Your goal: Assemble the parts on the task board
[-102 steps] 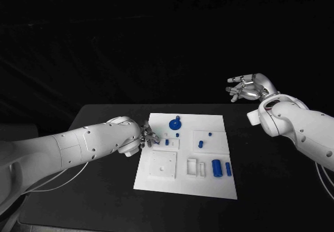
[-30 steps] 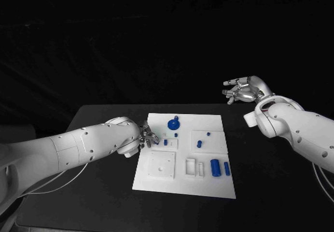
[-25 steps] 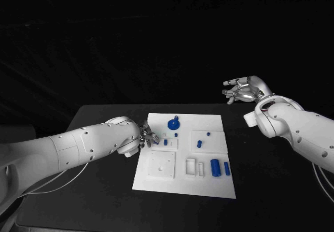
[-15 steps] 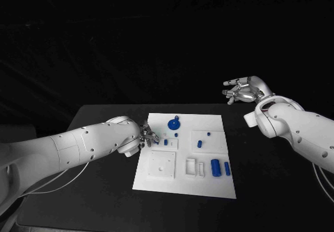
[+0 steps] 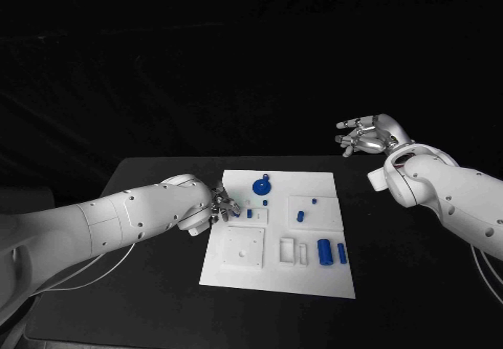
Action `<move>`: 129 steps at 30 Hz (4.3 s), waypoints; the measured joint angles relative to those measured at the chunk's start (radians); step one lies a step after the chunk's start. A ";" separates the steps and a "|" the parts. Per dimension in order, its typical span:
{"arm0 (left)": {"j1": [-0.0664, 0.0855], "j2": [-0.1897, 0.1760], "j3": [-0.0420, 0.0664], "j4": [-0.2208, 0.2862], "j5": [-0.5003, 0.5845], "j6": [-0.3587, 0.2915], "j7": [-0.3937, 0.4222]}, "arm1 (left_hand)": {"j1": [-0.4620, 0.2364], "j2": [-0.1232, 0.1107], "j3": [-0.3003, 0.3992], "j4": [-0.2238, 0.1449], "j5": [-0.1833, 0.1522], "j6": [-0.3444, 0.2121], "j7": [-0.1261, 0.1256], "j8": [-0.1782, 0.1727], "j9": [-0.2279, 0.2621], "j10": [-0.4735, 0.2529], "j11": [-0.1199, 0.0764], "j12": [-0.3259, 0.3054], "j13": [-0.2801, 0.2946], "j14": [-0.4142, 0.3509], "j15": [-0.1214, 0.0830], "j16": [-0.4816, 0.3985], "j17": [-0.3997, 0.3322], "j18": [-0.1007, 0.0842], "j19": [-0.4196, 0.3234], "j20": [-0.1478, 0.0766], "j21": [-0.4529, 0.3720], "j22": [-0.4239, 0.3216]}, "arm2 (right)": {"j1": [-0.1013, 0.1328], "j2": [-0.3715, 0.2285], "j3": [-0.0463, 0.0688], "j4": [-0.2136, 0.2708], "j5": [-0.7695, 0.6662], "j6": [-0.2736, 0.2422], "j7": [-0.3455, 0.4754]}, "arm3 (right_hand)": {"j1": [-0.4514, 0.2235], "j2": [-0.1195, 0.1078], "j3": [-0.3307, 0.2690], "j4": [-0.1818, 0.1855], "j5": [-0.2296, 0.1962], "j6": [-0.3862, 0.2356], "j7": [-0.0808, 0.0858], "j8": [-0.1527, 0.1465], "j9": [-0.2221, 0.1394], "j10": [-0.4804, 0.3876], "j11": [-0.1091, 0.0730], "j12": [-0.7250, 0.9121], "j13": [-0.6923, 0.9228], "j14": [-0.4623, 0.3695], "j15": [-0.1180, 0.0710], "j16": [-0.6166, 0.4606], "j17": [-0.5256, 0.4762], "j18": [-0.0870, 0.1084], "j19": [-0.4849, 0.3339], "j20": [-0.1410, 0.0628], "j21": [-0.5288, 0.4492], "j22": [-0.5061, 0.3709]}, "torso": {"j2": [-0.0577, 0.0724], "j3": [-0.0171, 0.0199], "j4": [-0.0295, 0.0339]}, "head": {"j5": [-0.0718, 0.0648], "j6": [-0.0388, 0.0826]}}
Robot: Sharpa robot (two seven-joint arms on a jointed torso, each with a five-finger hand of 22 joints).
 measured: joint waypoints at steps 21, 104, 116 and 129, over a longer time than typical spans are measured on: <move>0.000 0.006 -0.002 -0.003 -0.026 0.001 0.000 | -0.004 -0.004 0.008 -0.001 -0.006 0.000 0.000 0.003 0.001 0.000 0.000 0.000 0.001 0.000 0.000 0.000 -0.002 0.000 0.000 0.000 0.000 0.000 | 0.000 0.000 0.000 0.000 -0.005 0.000 -0.002 | 0.000 0.000 0.000 0.000 0.000 0.000 0.000 0.000 0.000 -0.001 -0.001 0.000 0.000 0.000 0.000 0.000 0.000 0.000 0.000 0.000 0.001 0.001 | 0.000 -0.0003 0.0006 | 0.004 0.004; 0.001 0.015 -0.001 -0.019 -0.042 0.038 -0.006 | -0.001 -0.001 0.011 -0.001 -0.012 0.000 0.000 0.004 0.003 0.000 0.000 0.009 0.007 -0.001 0.001 0.010 0.007 0.000 0.000 0.000 0.000 0.000 | -0.001 -0.001 0.000 0.002 -0.007 0.001 -0.004 | -0.004 0.004 -0.003 -0.003 0.000 0.004 -0.003 0.000 -0.001 -0.002 -0.002 0.000 -0.001 0.000 0.000 0.000 0.000 0.000 0.000 0.000 0.009 -0.004 | 0.000 0.0000 0.0000 | 0.004 -0.010; 0.002 0.019 0.000 -0.027 -0.042 0.048 -0.006 | -0.011 0.009 0.017 0.003 -0.018 0.001 0.001 0.004 0.011 0.002 0.002 0.015 0.014 0.000 0.001 0.022 0.019 0.000 0.000 0.000 0.000 0.000 | -0.001 0.000 0.000 0.000 -0.007 0.001 -0.005 | -0.004 0.004 0.000 -0.005 0.000 0.005 -0.002 0.000 -0.001 0.000 0.000 0.000 0.000 0.000 0.000 0.000 0.000 0.000 0.000 0.000 0.009 -0.006 | 0.000 0.0001 -0.0006 | 0.004 -0.012; 0.005 0.028 0.000 -0.045 -0.041 0.070 -0.005 | -0.029 0.011 0.030 -0.003 -0.022 0.004 0.000 0.004 0.011 0.002 0.002 0.024 0.025 0.001 0.003 0.034 0.034 0.000 0.000 0.000 0.000 0.000 | -0.003 0.006 0.000 -0.004 -0.007 0.002 -0.006 | -0.004 0.004 0.000 -0.005 0.000 0.006 0.000 0.000 -0.001 -0.002 -0.002 0.000 0.000 0.000 0.000 0.000 0.000 0.000 0.000 0.000 0.009 -0.006 | 0.000 -0.0003 -0.0010 | 0.001 -0.013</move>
